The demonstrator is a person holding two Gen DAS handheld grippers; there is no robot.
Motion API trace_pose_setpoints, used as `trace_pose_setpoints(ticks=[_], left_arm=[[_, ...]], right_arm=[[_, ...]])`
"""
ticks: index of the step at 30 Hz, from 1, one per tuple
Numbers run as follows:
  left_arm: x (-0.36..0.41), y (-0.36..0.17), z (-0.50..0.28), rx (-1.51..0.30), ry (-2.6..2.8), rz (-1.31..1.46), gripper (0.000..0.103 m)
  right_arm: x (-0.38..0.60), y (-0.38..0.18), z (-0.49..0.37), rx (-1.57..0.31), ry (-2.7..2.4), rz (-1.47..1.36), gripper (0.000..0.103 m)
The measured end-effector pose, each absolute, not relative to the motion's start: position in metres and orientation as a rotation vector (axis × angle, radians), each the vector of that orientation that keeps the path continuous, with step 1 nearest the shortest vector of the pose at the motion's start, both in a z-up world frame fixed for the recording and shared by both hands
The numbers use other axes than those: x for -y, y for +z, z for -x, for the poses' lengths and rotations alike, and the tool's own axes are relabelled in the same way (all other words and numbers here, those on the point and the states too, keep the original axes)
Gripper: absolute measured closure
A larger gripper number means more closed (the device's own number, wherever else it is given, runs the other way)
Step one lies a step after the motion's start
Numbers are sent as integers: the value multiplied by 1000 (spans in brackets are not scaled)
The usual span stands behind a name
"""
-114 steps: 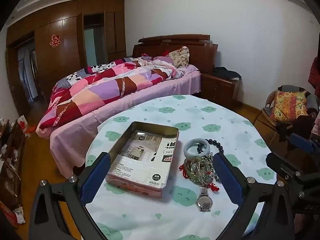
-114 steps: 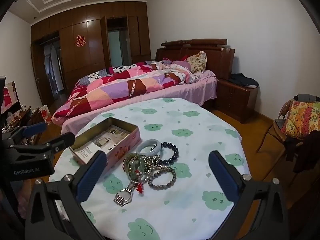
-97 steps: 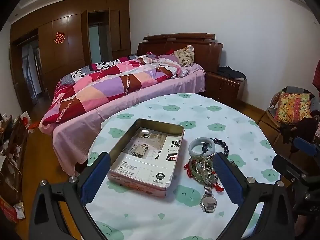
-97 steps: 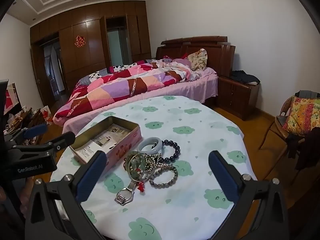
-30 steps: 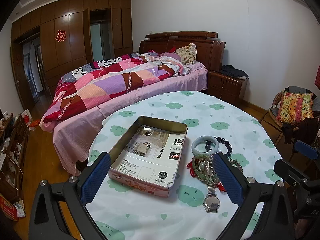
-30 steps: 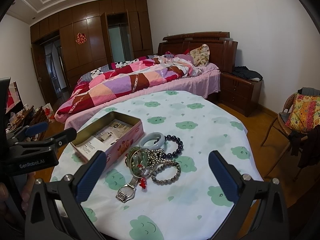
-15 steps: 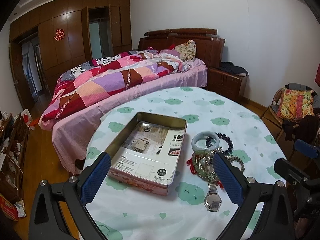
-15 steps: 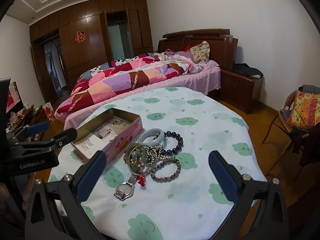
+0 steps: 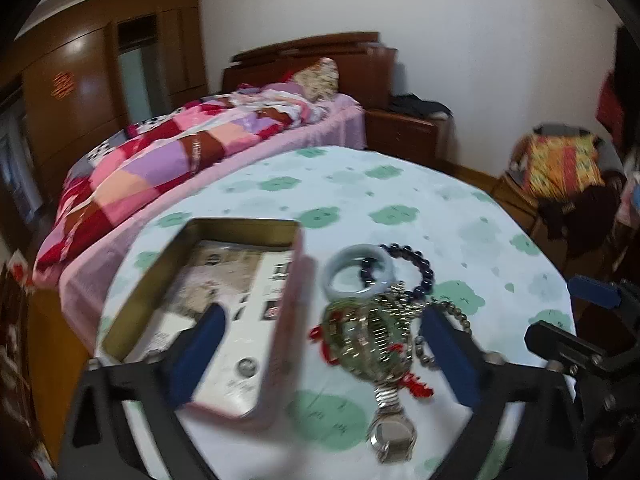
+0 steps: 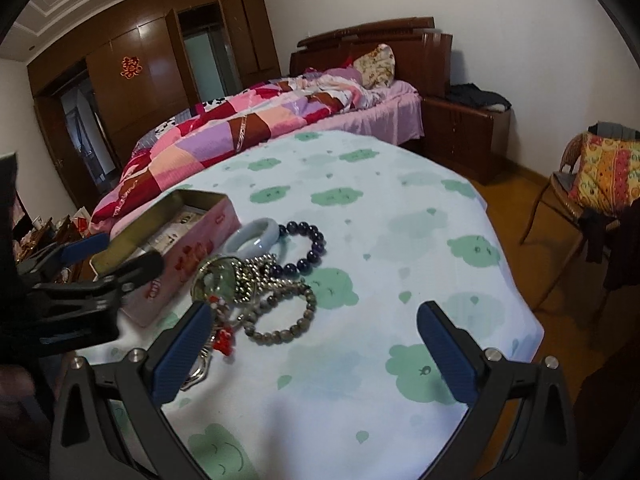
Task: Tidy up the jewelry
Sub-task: 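Grasp the silver bangle with the left tool while the right tool approaches the jewelry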
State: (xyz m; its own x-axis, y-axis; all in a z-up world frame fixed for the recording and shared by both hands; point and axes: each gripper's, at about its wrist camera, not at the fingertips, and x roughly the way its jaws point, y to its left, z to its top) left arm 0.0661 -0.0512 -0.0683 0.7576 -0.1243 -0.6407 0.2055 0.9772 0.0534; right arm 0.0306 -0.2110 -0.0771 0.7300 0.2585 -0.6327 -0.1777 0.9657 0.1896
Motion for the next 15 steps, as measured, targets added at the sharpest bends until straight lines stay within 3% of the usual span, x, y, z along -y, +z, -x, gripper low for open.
trace_pose_setpoints(ticks=[4, 8, 12, 15], left_arm=[[66, -88, -84, -771, -224, -150, 56], [67, -101, -89, -822, -236, -132, 66], [65, -105, -92, -844, -256, -119, 95], [61, -104, -92, -837, -279, -100, 95]], right_arm=[[216, -79, -31, -723, 242, -133, 0], [218, -79, -31, -720, 244, -135, 0], [216, -80, -31, -725, 256, -133, 0], [215, -80, -32, -723, 257, -128, 0]])
